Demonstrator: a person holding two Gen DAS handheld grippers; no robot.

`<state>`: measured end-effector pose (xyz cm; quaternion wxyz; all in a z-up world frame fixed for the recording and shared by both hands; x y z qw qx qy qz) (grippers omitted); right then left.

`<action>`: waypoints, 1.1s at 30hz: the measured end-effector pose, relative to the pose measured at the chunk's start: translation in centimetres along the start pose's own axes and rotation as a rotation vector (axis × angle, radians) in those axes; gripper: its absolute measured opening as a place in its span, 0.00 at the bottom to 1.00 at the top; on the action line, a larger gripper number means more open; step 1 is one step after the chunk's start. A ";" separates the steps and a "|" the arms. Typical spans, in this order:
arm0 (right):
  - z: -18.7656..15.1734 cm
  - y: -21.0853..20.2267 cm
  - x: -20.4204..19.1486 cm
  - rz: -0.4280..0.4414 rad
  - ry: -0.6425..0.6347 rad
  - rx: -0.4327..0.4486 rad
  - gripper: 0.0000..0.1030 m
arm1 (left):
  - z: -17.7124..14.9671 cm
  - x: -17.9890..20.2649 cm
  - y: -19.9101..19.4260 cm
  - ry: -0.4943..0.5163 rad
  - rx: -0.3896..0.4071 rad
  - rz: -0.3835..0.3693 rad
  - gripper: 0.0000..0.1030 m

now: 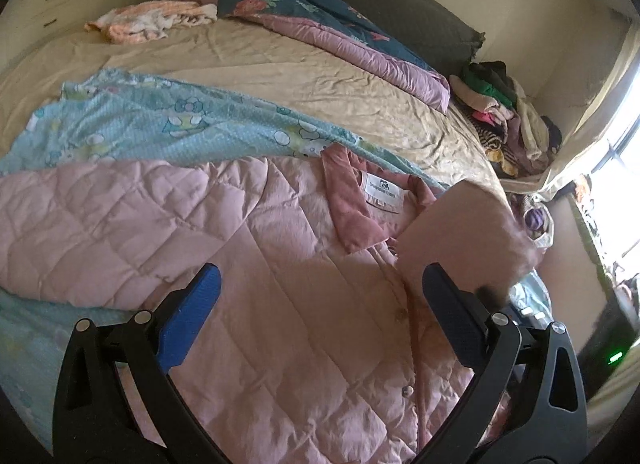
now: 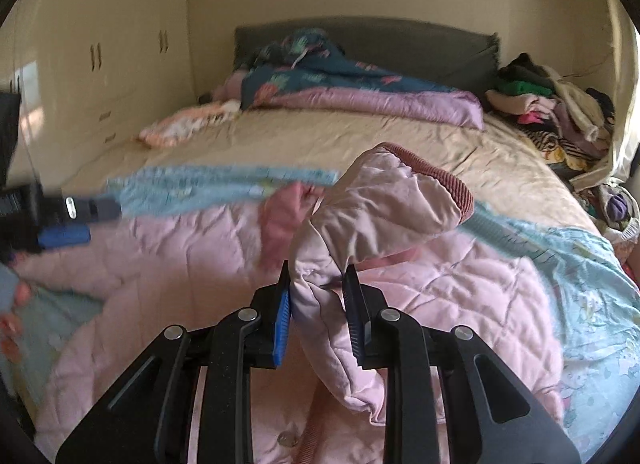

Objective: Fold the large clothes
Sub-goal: 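Carry the sleeve across the jacket front toward the collar with the right tool, then open the right tool and release the sleeve onto the jacket front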

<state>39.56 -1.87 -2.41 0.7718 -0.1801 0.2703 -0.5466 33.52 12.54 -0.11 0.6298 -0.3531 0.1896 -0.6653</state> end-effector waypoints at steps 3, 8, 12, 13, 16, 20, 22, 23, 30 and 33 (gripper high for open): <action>-2.0 1.5 -1.3 0.021 -0.038 -0.047 0.23 | -0.4 -0.6 0.1 -0.022 -0.003 -0.008 0.92; -4.5 2.8 -3.1 0.050 -0.095 -0.105 0.23 | -1.2 -1.5 0.5 -0.063 -0.019 -0.036 0.92; -6.3 3.9 -4.6 0.054 -0.136 -0.145 0.25 | -1.9 -1.9 0.9 -0.103 -0.033 -0.069 0.92; -6.7 4.2 -4.9 0.054 -0.146 -0.155 0.26 | -2.0 -2.0 0.9 -0.117 -0.035 -0.079 0.92; -7.5 4.7 -5.6 0.043 -0.174 -0.176 0.34 | -2.3 -2.3 0.9 -0.143 -0.031 -0.103 0.92; -8.2 4.7 -6.5 0.054 -0.203 -0.190 0.53 | -3.2 -2.2 2.0 -0.187 -0.073 -0.185 0.92; -8.3 4.3 -6.6 0.058 -0.202 -0.186 0.62 | -4.0 -2.2 2.8 -0.184 -0.102 -0.165 0.92; -8.4 3.9 -6.5 0.063 -0.196 -0.184 0.66 | -4.4 -2.1 3.3 -0.182 -0.119 -0.162 0.92; -7.9 0.1 -2.7 0.007 -0.122 -0.128 0.71 | -7.2 -1.1 6.9 -0.215 -0.226 -0.233 0.92; -8.0 -1.9 -0.1 -0.067 -0.116 -0.080 0.71 | -7.8 -0.4 8.1 -0.189 -0.248 -0.225 0.90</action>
Point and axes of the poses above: each gripper's, at about its wrist camera, not at the fingertips, and y roughly the way its jaws point, x to its right, z to its top, the point moved 5 cm from there along y, roughly the way its jaws point, and after that the axes turned 15 degrees about y, right-handed, at the moved point
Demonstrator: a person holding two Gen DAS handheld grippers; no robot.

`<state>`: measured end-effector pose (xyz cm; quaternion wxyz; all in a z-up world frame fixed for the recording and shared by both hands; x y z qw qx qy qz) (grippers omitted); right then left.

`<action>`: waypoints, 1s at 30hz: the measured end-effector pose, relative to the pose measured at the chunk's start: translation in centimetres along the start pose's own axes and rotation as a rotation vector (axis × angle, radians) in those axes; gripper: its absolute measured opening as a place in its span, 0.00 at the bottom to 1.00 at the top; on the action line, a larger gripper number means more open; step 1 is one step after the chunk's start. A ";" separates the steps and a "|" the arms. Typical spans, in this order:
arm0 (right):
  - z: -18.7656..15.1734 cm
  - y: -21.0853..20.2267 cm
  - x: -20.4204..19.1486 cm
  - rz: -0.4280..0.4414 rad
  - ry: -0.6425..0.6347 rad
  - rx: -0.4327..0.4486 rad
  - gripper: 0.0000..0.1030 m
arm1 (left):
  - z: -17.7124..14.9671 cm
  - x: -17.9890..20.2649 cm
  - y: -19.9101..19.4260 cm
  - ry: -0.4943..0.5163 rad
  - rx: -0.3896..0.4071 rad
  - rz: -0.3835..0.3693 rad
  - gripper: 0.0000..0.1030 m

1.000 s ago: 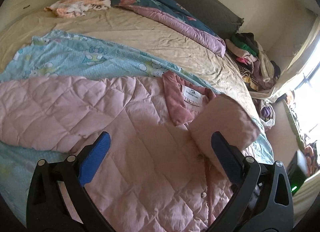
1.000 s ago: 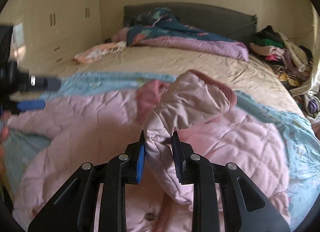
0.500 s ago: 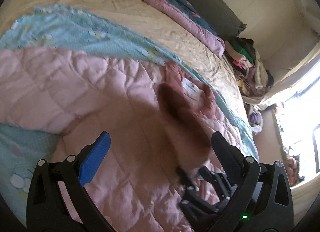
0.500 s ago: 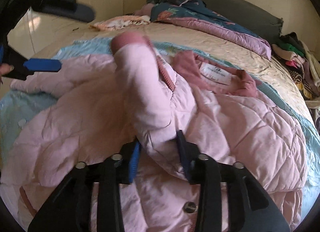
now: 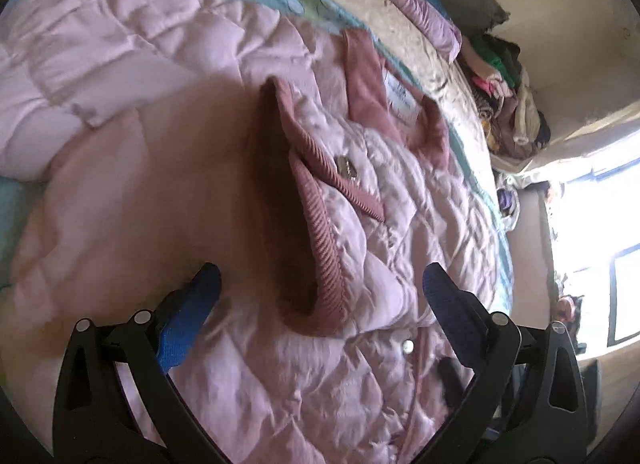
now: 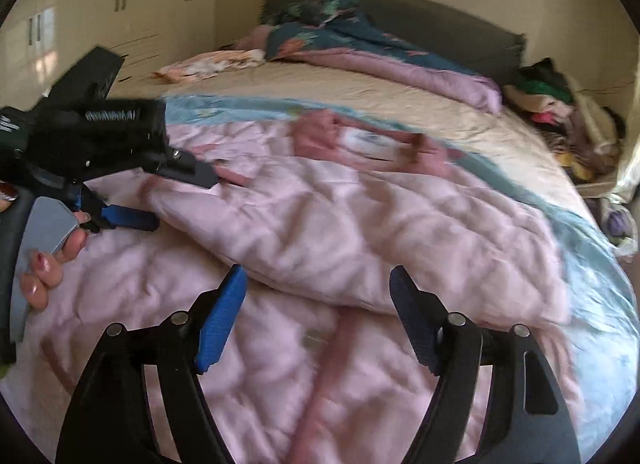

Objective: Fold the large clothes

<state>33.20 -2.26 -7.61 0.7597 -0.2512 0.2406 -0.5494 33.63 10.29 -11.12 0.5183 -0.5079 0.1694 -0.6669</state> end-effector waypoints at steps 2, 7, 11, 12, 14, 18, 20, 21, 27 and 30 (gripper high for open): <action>-0.6 -0.9 1.8 -0.043 0.018 0.014 0.71 | 0.1 0.3 0.3 0.018 0.003 0.020 0.90; -1.9 -3.2 5.9 -0.159 0.053 0.052 0.71 | 0.7 1.8 0.4 0.149 0.006 0.145 0.45; -2.8 -3.9 8.4 -0.173 0.117 0.042 0.71 | 1.0 3.5 0.1 0.292 0.033 0.240 0.25; -3.0 -4.0 9.0 -0.170 0.140 0.035 0.71 | 1.4 3.8 -0.2 0.306 0.046 0.243 0.20; -3.2 -4.1 9.9 -0.182 0.173 0.026 0.71 | 2.5 4.3 -1.4 0.321 0.087 0.233 0.15; -2.8 -4.8 12.3 -0.194 0.254 0.032 0.71 | 4.6 4.3 -3.3 0.324 0.152 0.215 0.12; -2.4 -4.9 13.6 -0.184 0.323 0.025 0.71 | 4.8 3.5 -3.6 0.329 0.157 0.241 0.12; -2.2 -4.8 14.3 -0.183 0.350 0.021 0.71 | 4.7 2.7 -3.2 0.315 0.145 0.250 0.12; 0.6 -3.7 16.6 -0.169 0.428 0.007 0.72 | 2.8 -0.7 -0.5 0.254 0.066 0.254 0.12; 2.3 -2.1 16.7 -0.122 0.450 -0.020 0.73 | 2.2 -0.8 -0.4 0.252 0.071 0.258 0.12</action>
Point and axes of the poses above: each gripper's, at about its wrist camera, not at the fingertips, and y roughly the way its jaws point, x to its right, z to its top, the point moved 5 cm from there along y, roughly the way its jaws point, and after that the axes turned 15 degrees about y, right-handed, at the moved point
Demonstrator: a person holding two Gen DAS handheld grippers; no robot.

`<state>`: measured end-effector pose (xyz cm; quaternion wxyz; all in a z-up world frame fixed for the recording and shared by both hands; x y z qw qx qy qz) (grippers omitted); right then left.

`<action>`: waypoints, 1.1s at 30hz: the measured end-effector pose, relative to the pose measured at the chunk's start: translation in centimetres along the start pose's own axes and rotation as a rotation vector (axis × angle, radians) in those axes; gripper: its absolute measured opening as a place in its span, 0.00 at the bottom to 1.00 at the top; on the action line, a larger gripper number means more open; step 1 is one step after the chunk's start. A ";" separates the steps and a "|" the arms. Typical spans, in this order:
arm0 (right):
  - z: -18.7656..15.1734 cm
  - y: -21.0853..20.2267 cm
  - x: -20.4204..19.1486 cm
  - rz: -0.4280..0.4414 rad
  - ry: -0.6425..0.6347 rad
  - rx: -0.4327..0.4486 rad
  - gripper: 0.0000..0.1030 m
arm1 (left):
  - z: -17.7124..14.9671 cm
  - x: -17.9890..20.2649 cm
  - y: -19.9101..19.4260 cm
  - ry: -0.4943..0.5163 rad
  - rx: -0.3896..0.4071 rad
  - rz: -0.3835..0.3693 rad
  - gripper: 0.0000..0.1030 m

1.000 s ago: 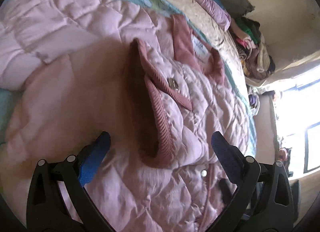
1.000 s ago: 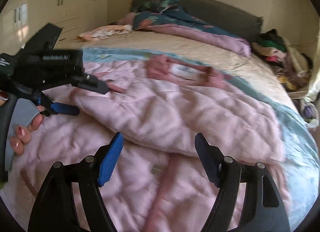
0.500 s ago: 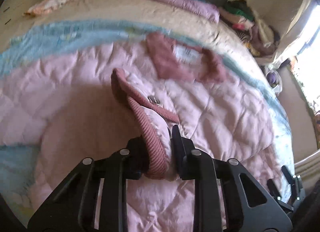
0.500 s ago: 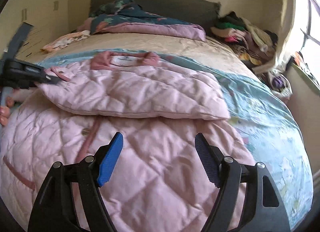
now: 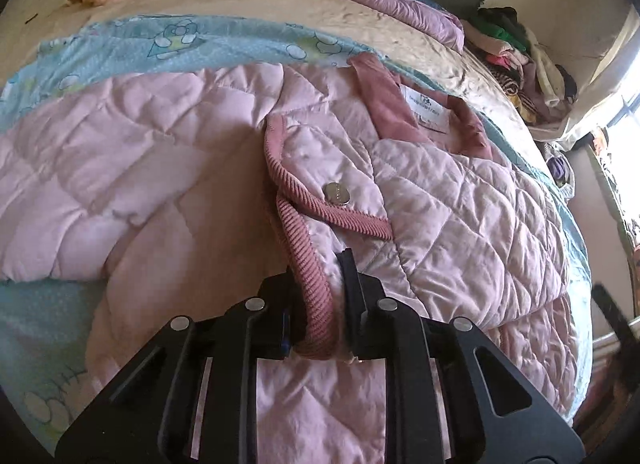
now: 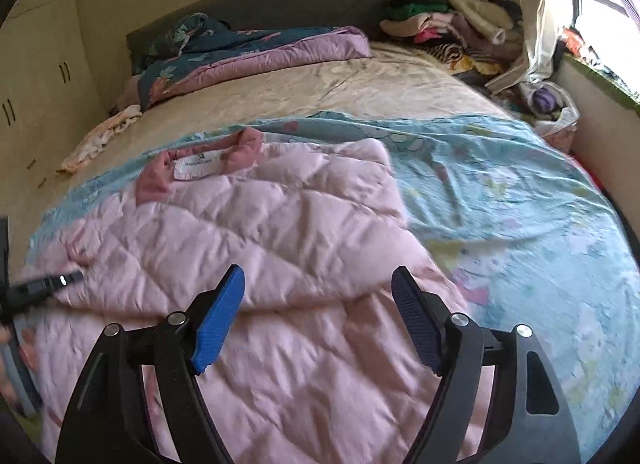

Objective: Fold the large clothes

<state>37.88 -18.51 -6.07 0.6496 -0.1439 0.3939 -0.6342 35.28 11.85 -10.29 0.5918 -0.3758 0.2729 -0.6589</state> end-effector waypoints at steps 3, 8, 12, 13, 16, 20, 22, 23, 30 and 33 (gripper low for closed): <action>0.8 2.6 -0.5 0.027 0.035 -0.075 0.73 | 0.0 0.2 -0.1 0.007 0.003 0.008 0.12; 1.7 5.7 -0.8 -0.025 0.000 -0.101 0.73 | -0.1 0.3 -0.2 0.013 0.002 0.011 0.13; 1.3 8.4 0.7 -0.115 -0.034 -0.156 0.73 | -0.2 0.3 -0.2 0.006 0.004 0.003 0.13; 1.1 8.9 1.0 -0.120 -0.044 -0.166 0.73 | -0.2 0.3 -0.1 0.005 0.005 0.001 0.13; 0.6 9.9 2.0 -0.089 -0.015 -0.184 0.74 | -0.1 0.3 0.2 0.000 0.003 -0.004 0.14; 0.1 10.6 2.5 -0.094 -0.006 -0.170 0.74 | 0.0 0.3 0.2 -0.006 0.002 -0.005 0.16; 0.0 10.2 2.3 -0.109 -0.010 -0.160 0.75 | 0.0 0.3 -0.2 -0.008 0.005 0.000 0.16; 0.0 10.0 2.2 -0.108 -0.004 -0.161 0.76 | 0.0 0.3 -0.3 -0.011 0.006 -0.002 0.17; -0.3 5.4 1.5 0.015 0.124 -0.146 0.89 | 0.1 0.2 -2.1 -0.021 0.036 0.000 0.41; -0.6 3.6 1.0 0.027 0.134 -0.121 0.93 | 0.4 0.8 -3.3 0.005 0.053 0.006 0.59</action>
Point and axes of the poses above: each gripper's, at about its wrist camera, not at the fingertips, and y roughly the way its jaws point, x to its right, z to its top, the point moved 5 cm from there along y, roughly the way its jaws point, and after that the axes turned 15 degrees about y, right-handed, at the moved point
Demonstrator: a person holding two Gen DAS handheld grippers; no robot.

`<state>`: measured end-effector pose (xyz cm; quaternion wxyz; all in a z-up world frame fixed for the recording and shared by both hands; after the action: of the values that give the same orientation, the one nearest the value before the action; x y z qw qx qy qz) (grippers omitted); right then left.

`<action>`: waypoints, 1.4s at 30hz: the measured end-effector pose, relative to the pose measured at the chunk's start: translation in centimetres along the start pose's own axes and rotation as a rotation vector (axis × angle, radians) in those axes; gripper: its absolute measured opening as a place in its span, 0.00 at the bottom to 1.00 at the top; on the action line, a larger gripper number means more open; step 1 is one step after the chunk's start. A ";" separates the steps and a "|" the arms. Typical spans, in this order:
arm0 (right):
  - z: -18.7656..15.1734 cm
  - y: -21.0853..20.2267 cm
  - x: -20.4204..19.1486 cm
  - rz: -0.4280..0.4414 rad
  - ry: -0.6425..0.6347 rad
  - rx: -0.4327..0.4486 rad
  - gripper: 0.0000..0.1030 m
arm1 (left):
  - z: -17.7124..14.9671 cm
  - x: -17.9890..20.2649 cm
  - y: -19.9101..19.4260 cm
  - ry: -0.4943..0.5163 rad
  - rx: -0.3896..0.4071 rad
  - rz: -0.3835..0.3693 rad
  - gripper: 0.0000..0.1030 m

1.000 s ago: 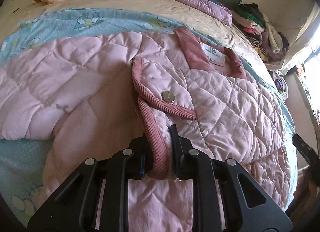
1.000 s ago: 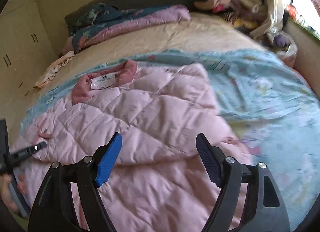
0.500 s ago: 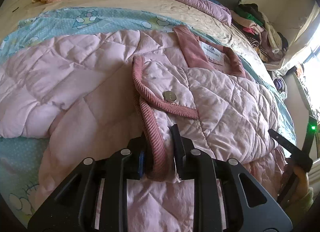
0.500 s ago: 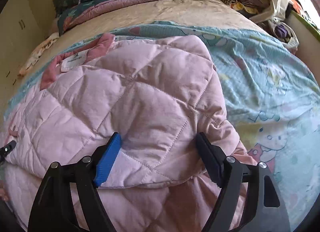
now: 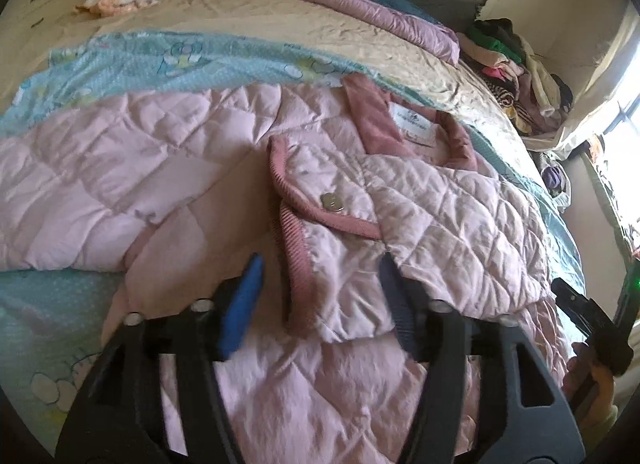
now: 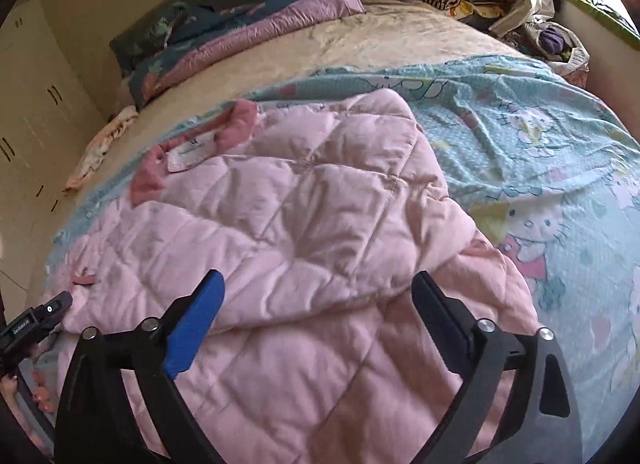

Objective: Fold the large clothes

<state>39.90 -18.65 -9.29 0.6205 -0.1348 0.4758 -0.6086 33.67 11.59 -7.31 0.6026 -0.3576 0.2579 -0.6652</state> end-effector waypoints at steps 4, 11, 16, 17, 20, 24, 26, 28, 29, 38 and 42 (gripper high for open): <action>-1.1 -2.2 -0.8 0.019 -0.007 0.028 0.95 | 0.1 0.8 -1.1 0.025 0.011 -0.002 0.84; -2.2 -5.3 -2.8 0.027 -0.064 0.080 0.95 | 0.0 1.7 -3.5 0.040 0.046 0.007 0.91; -2.7 -7.7 -4.4 0.042 -0.100 0.127 0.96 | -0.1 1.4 -5.3 0.030 0.074 0.020 0.91; -2.7 -8.0 -4.6 0.054 -0.098 0.126 0.96 | -0.1 1.3 -5.5 0.029 0.076 0.026 0.91; -3.0 -8.9 -5.6 0.094 -0.097 0.119 0.96 | -0.2 0.8 -6.4 0.013 0.086 0.040 0.91; -3.7 -9.9 -7.4 0.092 -0.150 0.132 0.96 | -0.5 -0.3 -7.6 -0.012 0.101 0.059 0.91; -4.1 -10.2 -8.3 0.102 -0.163 0.134 0.96 | -0.8 -0.9 -8.2 -0.024 0.110 0.071 0.91; -4.7 -10.5 -9.2 0.123 -0.173 0.127 0.96 | -1.1 -1.8 -8.7 -0.040 0.117 0.084 0.91; -5.0 -10.6 -9.8 0.136 -0.179 0.121 0.96 | -1.2 -2.1 -8.8 -0.046 0.120 0.090 0.91; -7.5 -10.6 -14.9 0.168 -0.269 0.101 0.96 | -2.7 -5.8 -10.4 -0.113 0.137 0.129 0.91; -8.6 -10.4 -16.7 0.176 -0.304 0.095 0.96 | -3.4 -7.6 -10.9 -0.139 0.141 0.149 0.91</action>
<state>30.13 -2.65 1.26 0.7419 -0.1537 0.3572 -0.5462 24.38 20.35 -2.23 0.6905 -0.3395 0.1937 -0.6086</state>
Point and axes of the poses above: each gripper's, at about its wrist camera, not at the fingertips, and y roughly the way its jaws point, x to its right, z to its top, the point moved 5 cm from there along y, roughly the way its jaws point, and after that the axes turned 15 degrees about y, right-handed, at the moved point
